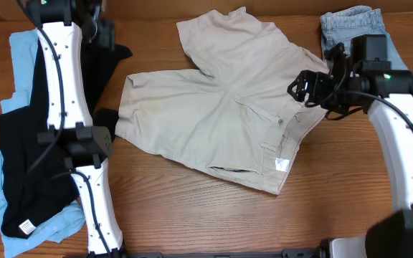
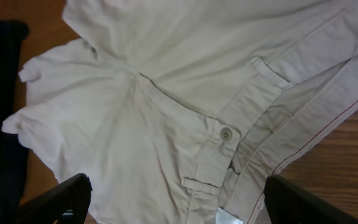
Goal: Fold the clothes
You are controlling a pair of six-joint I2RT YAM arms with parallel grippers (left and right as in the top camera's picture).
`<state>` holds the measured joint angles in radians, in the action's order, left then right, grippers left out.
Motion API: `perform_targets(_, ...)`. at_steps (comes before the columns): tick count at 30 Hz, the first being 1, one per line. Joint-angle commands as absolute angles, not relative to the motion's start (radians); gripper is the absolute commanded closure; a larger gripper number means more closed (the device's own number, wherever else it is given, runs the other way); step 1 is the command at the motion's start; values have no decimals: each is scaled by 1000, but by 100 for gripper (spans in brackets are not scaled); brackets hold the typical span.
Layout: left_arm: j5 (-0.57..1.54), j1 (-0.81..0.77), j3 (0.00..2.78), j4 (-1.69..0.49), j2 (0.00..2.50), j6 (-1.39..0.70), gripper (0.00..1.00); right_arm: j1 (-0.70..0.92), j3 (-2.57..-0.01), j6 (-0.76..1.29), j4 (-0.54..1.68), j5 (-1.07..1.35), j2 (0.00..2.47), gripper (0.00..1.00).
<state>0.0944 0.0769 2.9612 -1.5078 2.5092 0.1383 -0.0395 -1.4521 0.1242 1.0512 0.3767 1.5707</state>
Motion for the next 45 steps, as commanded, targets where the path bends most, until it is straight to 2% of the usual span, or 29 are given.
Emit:
perform_targets(1, 283, 41, 3018, -1455, 2502, 196, 29, -38, -1501, 131, 1063, 369, 1490, 7)
perform_targets(9, 289, -134, 2791, -1160, 2543, 313, 21, -38, -1497, 130, 1087, 334, 1494, 3)
perform_targets(14, 163, -237, 2674, -981, 2625, 323, 18, -38, -1497, 129, 1101, 322, 1494, 3)
perform_targets(24, 84, -295, 2670, -884, 2804, 295, 20, -38, -1496, 126, 1122, 262, 1494, 0)
perform_targets(32, -48, -272, 2670, -1000, 2852, 130, 17, -38, -1496, 125, 1121, 263, 1494, 0)
perform_targets(40, -84, -183, 2669, -1275, 2854, -83, 15, -38, -1492, 132, 1112, 263, 1518, 0)
perform_targets(45, -85, -121, 2669, -1486, 2854, -102, 15, -38, -1492, 165, 1106, 263, 1589, 0)
